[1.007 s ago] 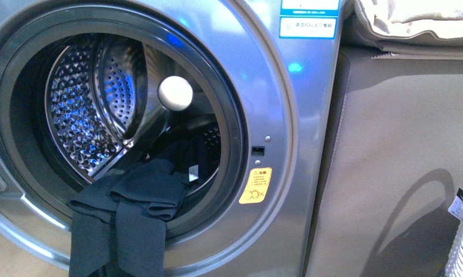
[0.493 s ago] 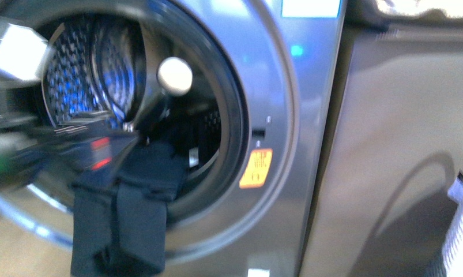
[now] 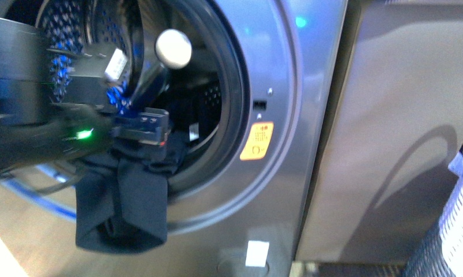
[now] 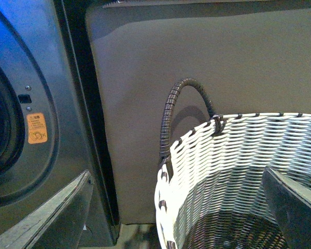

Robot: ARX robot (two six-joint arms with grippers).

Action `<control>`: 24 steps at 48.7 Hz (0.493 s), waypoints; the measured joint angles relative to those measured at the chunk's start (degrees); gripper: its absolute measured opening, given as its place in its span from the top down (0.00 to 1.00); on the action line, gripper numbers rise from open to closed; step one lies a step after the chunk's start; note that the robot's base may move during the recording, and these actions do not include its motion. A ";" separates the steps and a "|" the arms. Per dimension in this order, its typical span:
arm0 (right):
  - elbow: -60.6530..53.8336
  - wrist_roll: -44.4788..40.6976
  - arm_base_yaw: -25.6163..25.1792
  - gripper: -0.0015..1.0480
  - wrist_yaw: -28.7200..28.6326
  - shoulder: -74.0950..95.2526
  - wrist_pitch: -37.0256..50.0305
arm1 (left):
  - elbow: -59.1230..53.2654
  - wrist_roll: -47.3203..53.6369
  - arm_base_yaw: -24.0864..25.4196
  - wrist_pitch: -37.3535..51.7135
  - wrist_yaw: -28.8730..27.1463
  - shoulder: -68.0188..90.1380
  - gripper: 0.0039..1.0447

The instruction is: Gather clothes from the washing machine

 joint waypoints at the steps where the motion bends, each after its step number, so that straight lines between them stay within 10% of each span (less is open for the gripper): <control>1: 0.00 0.00 0.00 0.07 0.00 0.00 0.00 | 0.81 0.07 0.09 -0.31 -0.24 0.66 0.06; 24: 0.00 0.00 0.00 0.07 0.00 0.00 0.00 | 13.44 1.92 1.44 -7.02 -3.91 11.56 0.06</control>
